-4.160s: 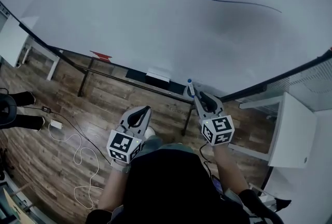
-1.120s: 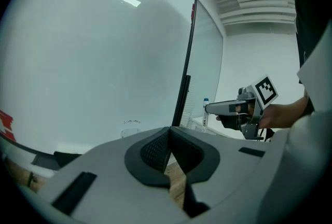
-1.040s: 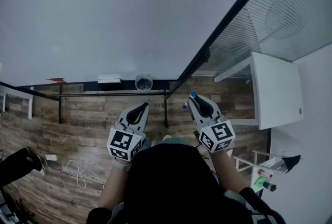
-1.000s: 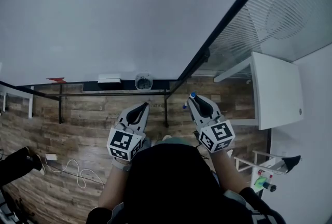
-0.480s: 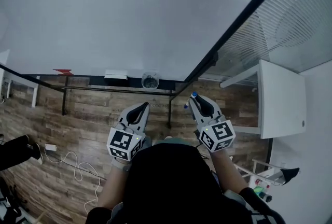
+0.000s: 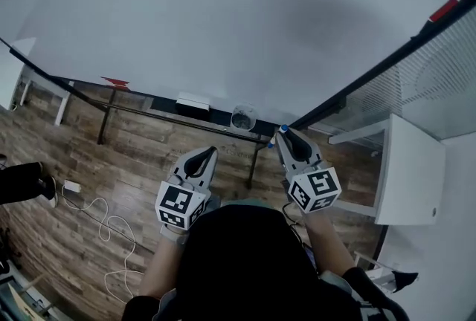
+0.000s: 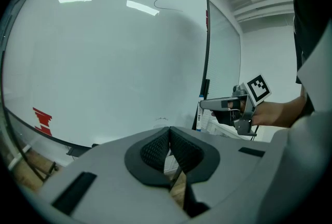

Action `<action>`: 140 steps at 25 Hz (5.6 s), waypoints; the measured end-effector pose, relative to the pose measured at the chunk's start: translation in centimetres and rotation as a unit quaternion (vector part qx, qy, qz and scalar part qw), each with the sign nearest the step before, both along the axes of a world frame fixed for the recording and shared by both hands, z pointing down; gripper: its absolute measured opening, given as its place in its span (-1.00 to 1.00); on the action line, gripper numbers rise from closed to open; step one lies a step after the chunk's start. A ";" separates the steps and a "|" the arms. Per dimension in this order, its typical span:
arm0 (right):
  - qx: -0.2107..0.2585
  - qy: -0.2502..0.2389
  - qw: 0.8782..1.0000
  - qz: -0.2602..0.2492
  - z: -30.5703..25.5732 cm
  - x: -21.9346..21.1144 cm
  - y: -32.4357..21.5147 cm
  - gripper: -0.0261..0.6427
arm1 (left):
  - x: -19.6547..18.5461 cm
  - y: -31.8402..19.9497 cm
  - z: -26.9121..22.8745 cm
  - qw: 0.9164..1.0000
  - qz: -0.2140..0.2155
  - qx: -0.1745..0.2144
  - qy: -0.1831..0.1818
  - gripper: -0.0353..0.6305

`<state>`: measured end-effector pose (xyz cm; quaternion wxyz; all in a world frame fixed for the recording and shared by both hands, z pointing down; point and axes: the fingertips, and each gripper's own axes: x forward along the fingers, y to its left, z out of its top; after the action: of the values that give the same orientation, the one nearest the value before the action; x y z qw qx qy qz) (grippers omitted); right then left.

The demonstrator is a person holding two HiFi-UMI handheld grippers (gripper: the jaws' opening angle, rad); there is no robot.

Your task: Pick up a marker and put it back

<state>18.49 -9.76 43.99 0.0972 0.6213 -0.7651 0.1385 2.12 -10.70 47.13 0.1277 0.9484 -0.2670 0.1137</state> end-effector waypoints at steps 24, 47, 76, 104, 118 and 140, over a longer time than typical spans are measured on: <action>0.016 0.019 0.995 -0.093 0.1 -6.6 -10.9 -0.65 | -10.6 -2.9 1.1 0.991 -0.132 -0.012 -0.025 -0.83; -0.077 0.067 0.987 -0.127 8.7 -8.6 -11.1 -0.64 | -13.7 -1.4 3.5 0.984 -0.172 -0.040 -0.035 -0.83; -0.051 0.071 0.990 -0.108 5.2 -8.1 -8.9 -0.61 | -11.0 -1.1 2.7 0.992 -0.124 -0.028 -0.023 -0.83; -0.015 0.052 0.993 0.101 -0.8 3.7 7.8 -0.61 | 5.6 1.4 -0.2 0.995 0.100 -0.005 0.003 -0.83; -0.016 0.036 0.983 0.177 -0.3 8.3 14.5 -0.64 | 13.1 5.4 -1.0 0.978 0.206 0.015 -0.001 -0.82; -0.004 0.011 0.980 0.197 0.4 8.5 16.4 -0.66 | 14.1 8.0 -1.6 0.969 0.246 0.033 -0.009 -0.83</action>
<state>27.00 6.61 44.34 0.0789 0.7610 -0.6258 0.1518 16.18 -2.74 45.49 0.0615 0.9876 -0.0300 0.1412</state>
